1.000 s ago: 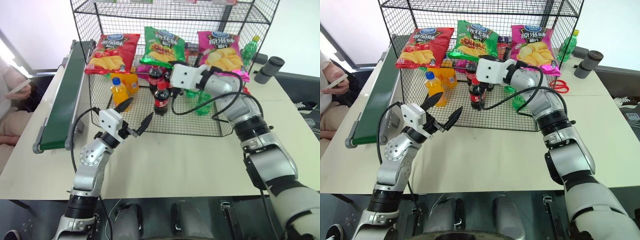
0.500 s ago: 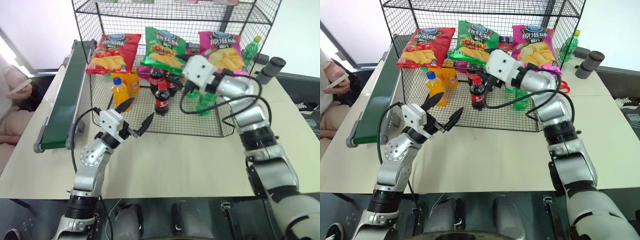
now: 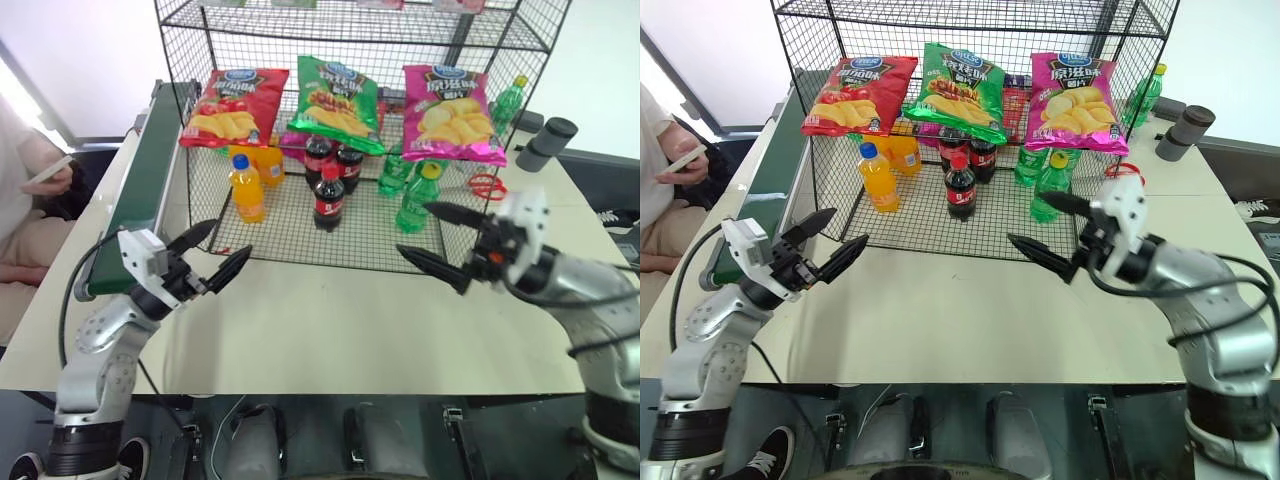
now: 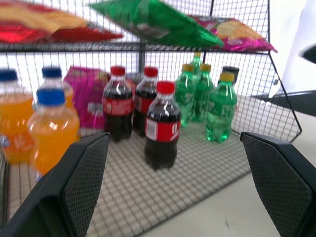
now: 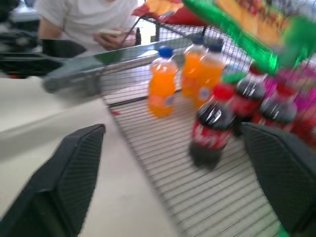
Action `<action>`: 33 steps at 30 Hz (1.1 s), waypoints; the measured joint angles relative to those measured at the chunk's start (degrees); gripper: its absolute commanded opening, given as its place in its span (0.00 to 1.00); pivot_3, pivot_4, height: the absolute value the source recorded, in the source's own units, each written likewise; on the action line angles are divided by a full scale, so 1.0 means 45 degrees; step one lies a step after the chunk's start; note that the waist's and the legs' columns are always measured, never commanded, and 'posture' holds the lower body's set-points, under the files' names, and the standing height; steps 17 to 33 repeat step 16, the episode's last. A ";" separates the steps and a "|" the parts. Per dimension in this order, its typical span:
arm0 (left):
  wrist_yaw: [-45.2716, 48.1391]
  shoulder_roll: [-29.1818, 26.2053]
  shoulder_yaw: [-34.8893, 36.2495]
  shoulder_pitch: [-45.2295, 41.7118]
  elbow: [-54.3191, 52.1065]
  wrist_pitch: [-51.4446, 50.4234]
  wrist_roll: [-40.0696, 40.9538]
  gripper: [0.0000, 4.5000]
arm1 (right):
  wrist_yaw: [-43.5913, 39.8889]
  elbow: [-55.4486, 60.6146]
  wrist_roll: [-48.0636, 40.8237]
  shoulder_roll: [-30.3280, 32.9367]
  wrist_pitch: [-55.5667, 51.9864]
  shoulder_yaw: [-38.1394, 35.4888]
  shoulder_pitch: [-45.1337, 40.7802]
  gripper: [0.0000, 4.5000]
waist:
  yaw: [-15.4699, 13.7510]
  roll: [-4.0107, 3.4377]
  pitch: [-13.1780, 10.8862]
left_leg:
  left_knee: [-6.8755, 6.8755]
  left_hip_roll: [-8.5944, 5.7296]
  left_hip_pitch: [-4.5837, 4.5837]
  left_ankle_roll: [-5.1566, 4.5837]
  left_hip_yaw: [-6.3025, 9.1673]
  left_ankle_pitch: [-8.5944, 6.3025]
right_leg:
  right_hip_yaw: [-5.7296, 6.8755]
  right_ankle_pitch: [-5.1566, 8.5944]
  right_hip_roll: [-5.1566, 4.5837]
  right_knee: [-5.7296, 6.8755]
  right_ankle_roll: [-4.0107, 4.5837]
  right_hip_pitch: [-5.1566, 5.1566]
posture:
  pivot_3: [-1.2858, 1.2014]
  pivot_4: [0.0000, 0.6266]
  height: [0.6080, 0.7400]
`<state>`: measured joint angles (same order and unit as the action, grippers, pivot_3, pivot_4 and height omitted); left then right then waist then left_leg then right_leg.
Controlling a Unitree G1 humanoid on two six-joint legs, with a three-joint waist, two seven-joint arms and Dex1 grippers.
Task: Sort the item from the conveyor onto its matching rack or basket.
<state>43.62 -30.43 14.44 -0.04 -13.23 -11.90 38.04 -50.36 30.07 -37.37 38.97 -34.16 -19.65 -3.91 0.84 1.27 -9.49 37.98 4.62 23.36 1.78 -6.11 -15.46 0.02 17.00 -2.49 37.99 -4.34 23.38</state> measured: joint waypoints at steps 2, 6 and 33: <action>0.0059 -0.0256 0.0246 0.0269 0.0050 -0.0175 0.0000 1.00 | -0.0056 0.0089 -0.0232 0.0016 0.0041 -0.0634 0.1067 1.00 | 0.0010 0.0000 0.0000 | 0.0000 -0.0005 0.0000 -0.0001 -0.0001 0.0000 | -0.0001 0.0000 0.0002 -0.0001 0.0000 0.0000 | 0.52 0.24 1.00; 0.0513 -0.0735 0.0771 0.0504 0.1116 -0.0052 -0.0292 1.00 | -0.0190 -0.0189 0.0095 -0.0153 0.1124 -0.1163 0.2656 1.00 | -0.0004 0.0001 0.0001 | 0.0001 -0.0028 -0.0011 0.0000 0.0001 0.0000 | -0.0001 0.0020 0.0013 0.0000 0.0036 -0.0003 | 0.52 0.24 1.00; 0.1048 -0.1317 0.1044 0.0289 0.3037 0.0892 -0.1619 1.00 | -0.0359 -0.1570 0.1380 -0.0325 0.3333 -0.0726 0.2885 1.00 | -0.0020 0.0000 0.0002 | 0.0000 -0.0028 -0.0006 0.0000 -0.0002 -0.0001 | -0.0003 0.0018 0.0007 0.0000 0.0033 0.0001 | 0.52 0.24 1.00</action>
